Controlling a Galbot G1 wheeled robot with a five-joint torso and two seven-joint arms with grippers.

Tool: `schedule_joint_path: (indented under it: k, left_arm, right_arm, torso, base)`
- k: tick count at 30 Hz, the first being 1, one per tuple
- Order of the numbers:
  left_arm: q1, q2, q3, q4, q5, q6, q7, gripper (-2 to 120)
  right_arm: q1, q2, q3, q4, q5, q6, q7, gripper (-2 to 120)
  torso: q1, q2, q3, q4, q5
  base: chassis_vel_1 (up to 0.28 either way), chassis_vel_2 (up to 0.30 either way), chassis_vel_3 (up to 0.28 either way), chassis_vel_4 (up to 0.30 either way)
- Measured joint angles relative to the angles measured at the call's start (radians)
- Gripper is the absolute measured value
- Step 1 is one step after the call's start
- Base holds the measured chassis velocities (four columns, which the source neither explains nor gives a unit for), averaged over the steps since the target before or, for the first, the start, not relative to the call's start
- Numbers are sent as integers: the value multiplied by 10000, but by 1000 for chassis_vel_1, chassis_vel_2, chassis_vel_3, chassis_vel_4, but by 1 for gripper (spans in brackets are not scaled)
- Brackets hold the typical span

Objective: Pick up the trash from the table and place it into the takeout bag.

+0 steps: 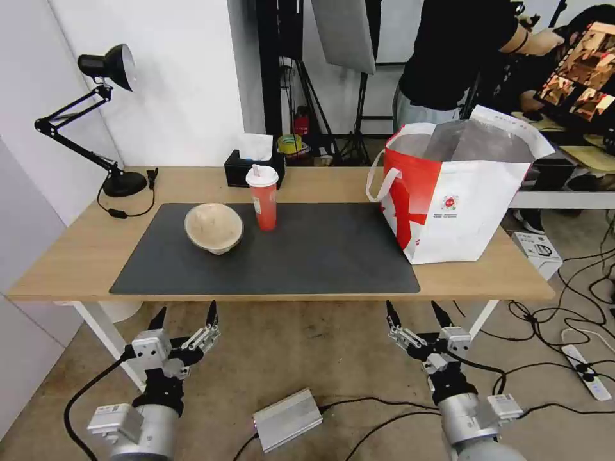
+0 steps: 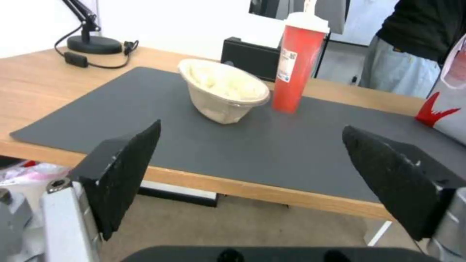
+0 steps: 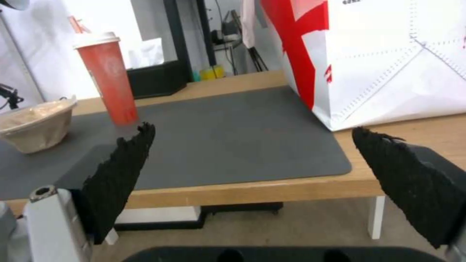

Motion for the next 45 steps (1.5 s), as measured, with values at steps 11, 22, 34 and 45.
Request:
schedule_joint_path:
  k: [11,22,34,45]
  left_arm:
    - [26,44,-53,-69,-3,-31,19,100]
    - [44,33,-63,-104,-7,-36,23,100]
    - [41,28,-108,-135,-25,-40,29,100]
    - [29,-2,-183,-148,-54,-43,77,100]
  right_arm:
    - [1,42,-14,-25,-122,37,0,100]
    - [-30,80,12,82,-208,121,-98,100]
    - [446,-352,16,633,670,146,-1186,100]
    - [911,-460,-85,729,1023,94,-2104,100]
  torso:
    - [0,0,0,0,0]
    - [0,0,0,0,0]
    - [0,0,0,0,0]
    - [1,0,0,0,0]
  base:
    - [0,0,0,0]
    - [0,0,0,0]
    - [0,0,0,0]
    - [0,0,0,0]
